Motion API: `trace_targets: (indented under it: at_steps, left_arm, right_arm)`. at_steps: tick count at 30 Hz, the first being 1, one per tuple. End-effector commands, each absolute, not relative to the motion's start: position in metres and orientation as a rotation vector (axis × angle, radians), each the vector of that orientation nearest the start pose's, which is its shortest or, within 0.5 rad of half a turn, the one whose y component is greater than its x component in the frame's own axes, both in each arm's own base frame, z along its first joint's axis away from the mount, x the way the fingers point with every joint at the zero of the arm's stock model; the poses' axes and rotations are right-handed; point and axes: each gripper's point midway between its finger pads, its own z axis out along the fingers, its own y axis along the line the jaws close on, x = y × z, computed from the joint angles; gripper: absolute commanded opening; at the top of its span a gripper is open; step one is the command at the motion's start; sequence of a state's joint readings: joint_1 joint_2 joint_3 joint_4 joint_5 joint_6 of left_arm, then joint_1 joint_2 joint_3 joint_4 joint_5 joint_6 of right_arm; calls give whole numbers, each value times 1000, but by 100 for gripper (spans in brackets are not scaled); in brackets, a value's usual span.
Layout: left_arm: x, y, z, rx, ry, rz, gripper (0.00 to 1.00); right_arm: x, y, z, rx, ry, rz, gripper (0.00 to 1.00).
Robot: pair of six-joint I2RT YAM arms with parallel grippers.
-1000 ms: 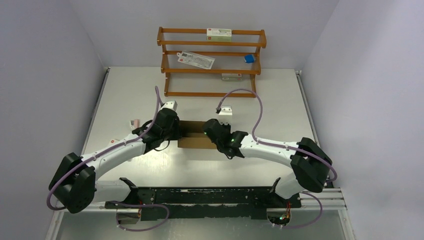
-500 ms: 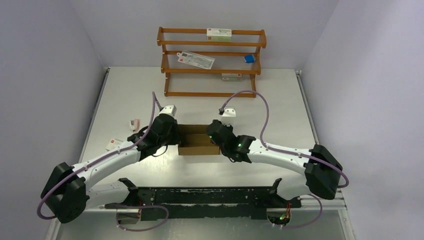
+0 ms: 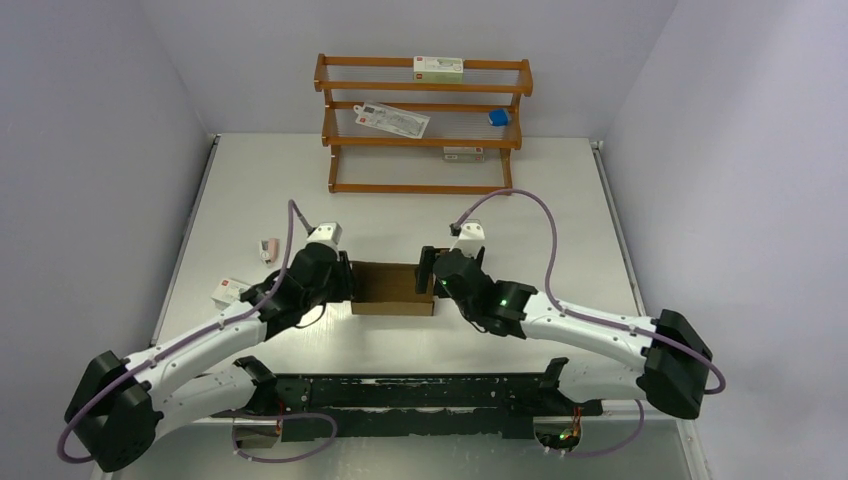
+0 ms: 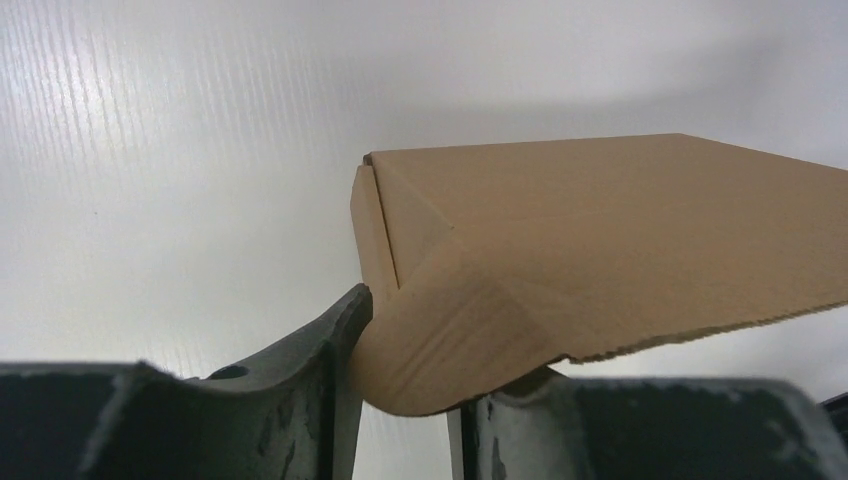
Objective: Fold the paper box
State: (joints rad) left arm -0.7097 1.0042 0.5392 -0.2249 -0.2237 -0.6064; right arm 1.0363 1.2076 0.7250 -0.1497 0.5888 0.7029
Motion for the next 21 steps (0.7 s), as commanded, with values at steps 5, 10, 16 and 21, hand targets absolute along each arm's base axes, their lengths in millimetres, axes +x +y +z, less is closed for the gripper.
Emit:
trace_targets:
  at_steps: [5, 10, 16, 21]
  left_arm:
    - [227, -177, 120, -41, 2187, -533, 45]
    - [215, -177, 136, -12, 2163, -603, 51]
    - [201, -165, 155, -9, 2144, -620, 59]
    - [198, -148, 192, -53, 2054, -606, 67]
  right_arm:
    - [222, 264, 183, -107, 2011, 610, 97]
    - [217, 261, 200, -160, 1991, 624, 100]
    - [220, 254, 207, -153, 1992, 573, 100]
    - [228, 250, 201, -128, 2007, 501, 98]
